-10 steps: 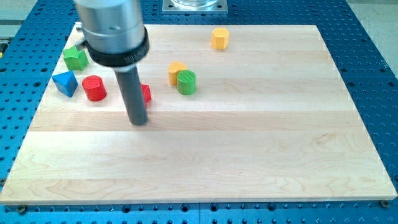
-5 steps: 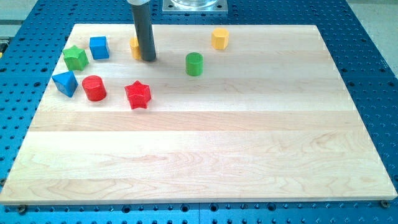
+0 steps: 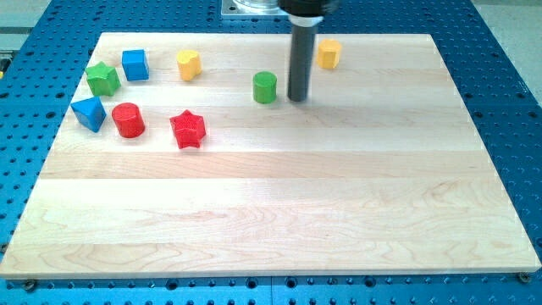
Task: Move the yellow heart diagonally top left to the green circle
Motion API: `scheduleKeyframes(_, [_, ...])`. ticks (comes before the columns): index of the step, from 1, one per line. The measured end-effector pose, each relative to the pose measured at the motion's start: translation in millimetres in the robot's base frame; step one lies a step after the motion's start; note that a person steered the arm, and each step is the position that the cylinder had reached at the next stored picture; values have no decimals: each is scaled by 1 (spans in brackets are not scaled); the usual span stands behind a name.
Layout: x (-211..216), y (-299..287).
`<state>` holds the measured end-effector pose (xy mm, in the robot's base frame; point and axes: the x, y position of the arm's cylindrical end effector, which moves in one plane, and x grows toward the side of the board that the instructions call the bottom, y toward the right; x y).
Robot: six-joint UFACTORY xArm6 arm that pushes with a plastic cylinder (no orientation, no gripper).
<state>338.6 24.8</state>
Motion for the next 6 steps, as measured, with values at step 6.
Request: scheduleKeyframes(6, [-6,-180])
